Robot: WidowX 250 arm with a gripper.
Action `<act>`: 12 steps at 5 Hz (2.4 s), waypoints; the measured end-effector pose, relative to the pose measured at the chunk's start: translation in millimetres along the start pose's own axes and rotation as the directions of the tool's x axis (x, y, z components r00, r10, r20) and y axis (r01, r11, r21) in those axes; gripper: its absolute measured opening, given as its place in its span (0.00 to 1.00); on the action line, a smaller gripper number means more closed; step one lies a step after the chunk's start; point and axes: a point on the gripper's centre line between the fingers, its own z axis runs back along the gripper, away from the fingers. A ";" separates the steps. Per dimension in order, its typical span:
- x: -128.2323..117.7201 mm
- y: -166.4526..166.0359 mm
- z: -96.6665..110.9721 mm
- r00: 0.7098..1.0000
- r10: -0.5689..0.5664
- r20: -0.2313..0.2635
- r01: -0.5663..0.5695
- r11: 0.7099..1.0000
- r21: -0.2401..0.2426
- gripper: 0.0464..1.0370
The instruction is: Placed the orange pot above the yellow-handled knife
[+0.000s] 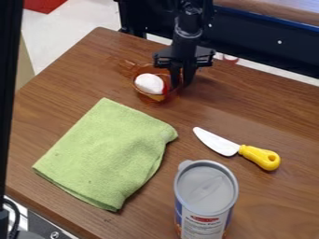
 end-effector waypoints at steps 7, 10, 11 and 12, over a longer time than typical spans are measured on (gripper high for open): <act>-74.6 -65.0 75.4 0.440 -0.895 0.076 0.893 0.427 -0.138 0.01; -133.5 -100.1 84.9 0.226 -0.959 0.172 0.974 0.216 -0.073 0.01; -147.0 -113.9 71.1 0.215 -0.967 0.139 0.975 0.205 -0.081 0.01; -153.7 -120.0 66.1 0.230 -0.962 0.149 0.971 0.217 -0.103 0.01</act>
